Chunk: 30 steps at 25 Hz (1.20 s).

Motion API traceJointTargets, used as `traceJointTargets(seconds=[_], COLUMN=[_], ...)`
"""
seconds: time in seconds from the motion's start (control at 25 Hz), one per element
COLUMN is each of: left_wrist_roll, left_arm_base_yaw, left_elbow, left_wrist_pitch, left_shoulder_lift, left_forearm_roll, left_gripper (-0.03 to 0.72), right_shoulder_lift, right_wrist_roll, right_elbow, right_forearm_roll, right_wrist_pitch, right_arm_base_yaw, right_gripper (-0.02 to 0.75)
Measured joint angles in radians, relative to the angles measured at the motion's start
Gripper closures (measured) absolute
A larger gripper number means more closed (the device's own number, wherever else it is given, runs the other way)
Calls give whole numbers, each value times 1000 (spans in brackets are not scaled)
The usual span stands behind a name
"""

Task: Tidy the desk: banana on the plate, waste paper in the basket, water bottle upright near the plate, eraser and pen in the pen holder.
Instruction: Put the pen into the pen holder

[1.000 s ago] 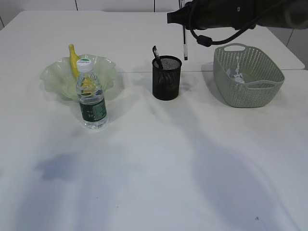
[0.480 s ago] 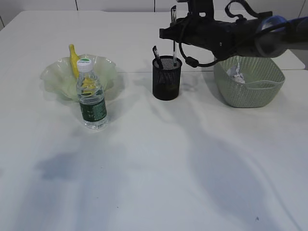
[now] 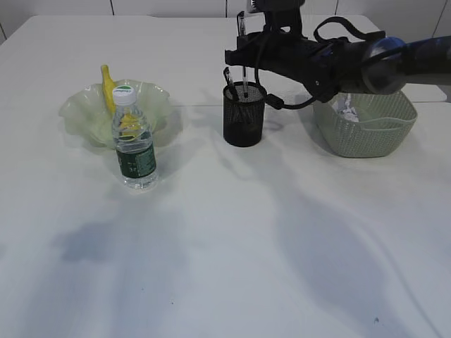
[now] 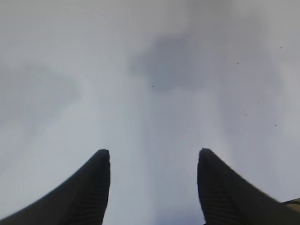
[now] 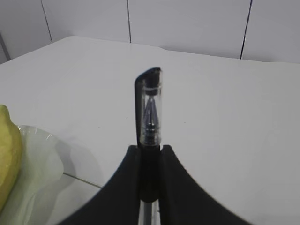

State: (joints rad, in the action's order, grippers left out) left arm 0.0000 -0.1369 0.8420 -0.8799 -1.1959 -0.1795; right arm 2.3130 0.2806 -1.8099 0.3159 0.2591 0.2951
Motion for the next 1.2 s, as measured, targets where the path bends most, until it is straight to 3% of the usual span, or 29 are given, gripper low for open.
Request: traceJointTargets(seconds=[1.04, 1.2], left_wrist_roll=[0, 0], left_arm_base_yaw=[0, 0], left_elbow=[0, 0], left_wrist_pitch=[0, 0], left_shoulder_lift=[0, 0], left_forearm_roll=[0, 0], left_gripper=[273, 273], right_shoulder_lift=[2, 2], right_wrist_roll=[10, 10], right_elbow=[-2, -2], right_forearm_roll=[32, 32], right_wrist_pitch=[-125, -125], right_arm_base_yaw=[0, 0], right_gripper=[692, 654])
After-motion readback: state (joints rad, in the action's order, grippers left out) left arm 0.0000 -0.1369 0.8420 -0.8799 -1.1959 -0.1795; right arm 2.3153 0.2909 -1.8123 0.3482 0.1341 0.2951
